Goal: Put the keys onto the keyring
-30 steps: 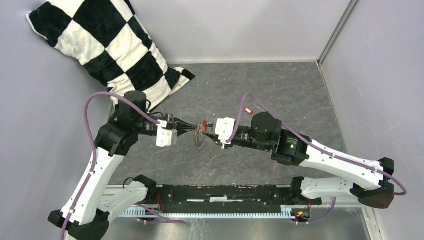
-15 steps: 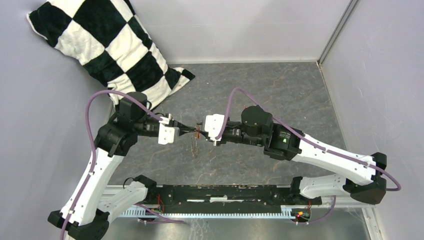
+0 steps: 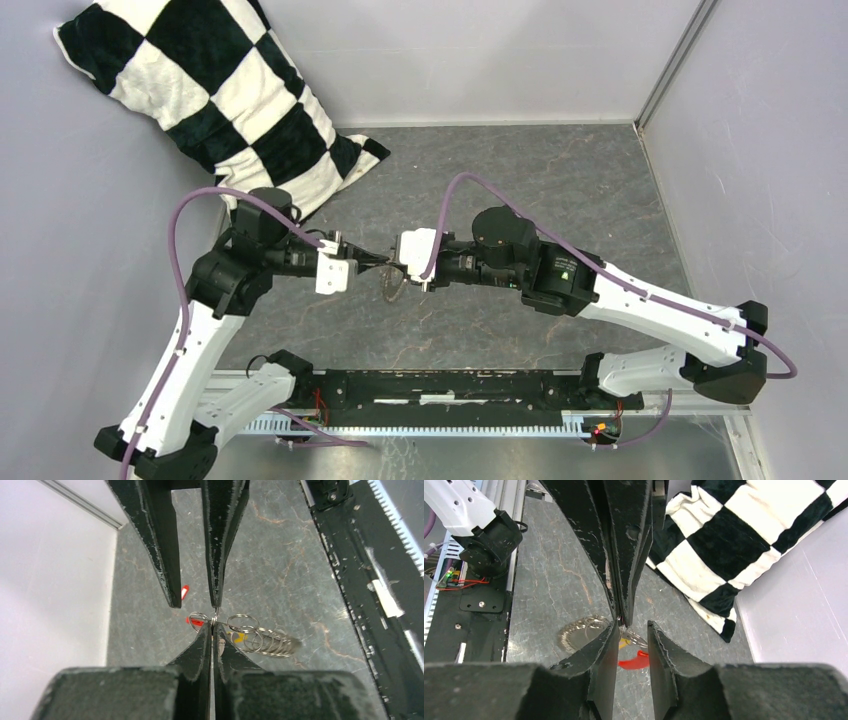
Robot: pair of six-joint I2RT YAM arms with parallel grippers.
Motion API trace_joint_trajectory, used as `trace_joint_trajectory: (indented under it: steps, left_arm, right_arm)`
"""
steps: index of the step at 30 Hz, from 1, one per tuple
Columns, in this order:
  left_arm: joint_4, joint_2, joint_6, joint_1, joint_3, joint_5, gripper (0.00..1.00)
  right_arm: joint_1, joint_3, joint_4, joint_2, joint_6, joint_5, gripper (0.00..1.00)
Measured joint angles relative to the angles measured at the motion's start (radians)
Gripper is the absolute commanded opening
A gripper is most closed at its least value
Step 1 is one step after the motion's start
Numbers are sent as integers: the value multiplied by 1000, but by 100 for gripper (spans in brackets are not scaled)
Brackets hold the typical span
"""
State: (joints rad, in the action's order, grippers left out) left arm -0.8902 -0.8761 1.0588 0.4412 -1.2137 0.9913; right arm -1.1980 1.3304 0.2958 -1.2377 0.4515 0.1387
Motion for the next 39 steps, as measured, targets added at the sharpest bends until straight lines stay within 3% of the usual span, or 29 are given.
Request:
trace_joint_trajectory:
  steps: [9,17,26,39]
  left_arm:
    - [30,152,218,0,92,71,2]
    - [153,176,246,5,97,169,2]
    - [185,116,213,5,42,178,2]
    - [-15,31,275,5,-51,57,2]
  right_arm:
    - [-2,-80,5,102,0,-95,34]
    - [-2,-161,-80,206,-21,-145,32]
    - [-2,-182,-135,215,-39,-111,31]
    - [-3,-74,-140,98,-34,-15,31]
